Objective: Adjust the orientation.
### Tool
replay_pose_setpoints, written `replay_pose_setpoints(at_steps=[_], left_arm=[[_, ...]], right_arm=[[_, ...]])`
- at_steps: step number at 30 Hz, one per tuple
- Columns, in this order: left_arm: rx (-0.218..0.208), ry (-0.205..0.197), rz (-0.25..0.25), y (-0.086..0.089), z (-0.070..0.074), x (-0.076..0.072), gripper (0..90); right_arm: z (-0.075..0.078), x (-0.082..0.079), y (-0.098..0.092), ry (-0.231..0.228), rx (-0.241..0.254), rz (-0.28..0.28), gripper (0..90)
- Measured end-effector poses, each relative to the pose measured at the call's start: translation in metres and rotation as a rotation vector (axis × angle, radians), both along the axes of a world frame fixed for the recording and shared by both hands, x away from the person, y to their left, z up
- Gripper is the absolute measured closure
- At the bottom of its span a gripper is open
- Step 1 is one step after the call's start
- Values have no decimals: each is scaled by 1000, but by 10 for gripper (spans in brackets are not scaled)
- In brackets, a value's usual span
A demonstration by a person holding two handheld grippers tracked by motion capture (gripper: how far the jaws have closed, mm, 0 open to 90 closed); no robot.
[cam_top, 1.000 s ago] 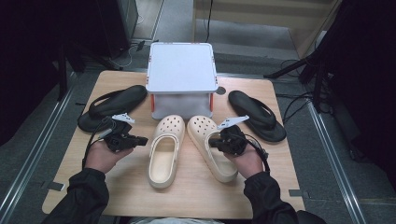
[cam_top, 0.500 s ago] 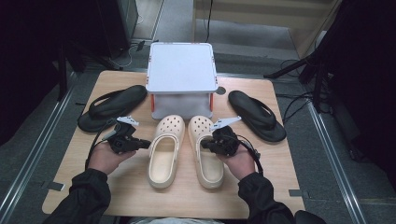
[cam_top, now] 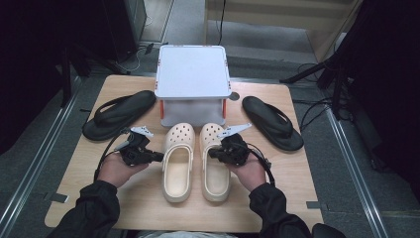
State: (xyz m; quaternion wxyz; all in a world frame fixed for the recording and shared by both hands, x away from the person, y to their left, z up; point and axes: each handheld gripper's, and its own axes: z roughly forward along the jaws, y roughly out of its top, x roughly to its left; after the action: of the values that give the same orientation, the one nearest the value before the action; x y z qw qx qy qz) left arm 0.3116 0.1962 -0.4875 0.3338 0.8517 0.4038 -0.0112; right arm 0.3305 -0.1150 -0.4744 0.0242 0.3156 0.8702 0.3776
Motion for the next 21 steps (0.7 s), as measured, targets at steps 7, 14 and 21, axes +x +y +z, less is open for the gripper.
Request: replay_pose_setpoints(at_steps=[7,14,21], left_arm=[[-1,-1,-20,-8,0,-2,887],[-11,-4,-16,-12,-1,-2,889],[-22,9,-7,-10,-1,-1,886]], right_arm=[[-3,0,6,4,-7,7,900],[-4,1,10,-3,-1,12,900],[-5,1,11,-10,-5,4,900]])
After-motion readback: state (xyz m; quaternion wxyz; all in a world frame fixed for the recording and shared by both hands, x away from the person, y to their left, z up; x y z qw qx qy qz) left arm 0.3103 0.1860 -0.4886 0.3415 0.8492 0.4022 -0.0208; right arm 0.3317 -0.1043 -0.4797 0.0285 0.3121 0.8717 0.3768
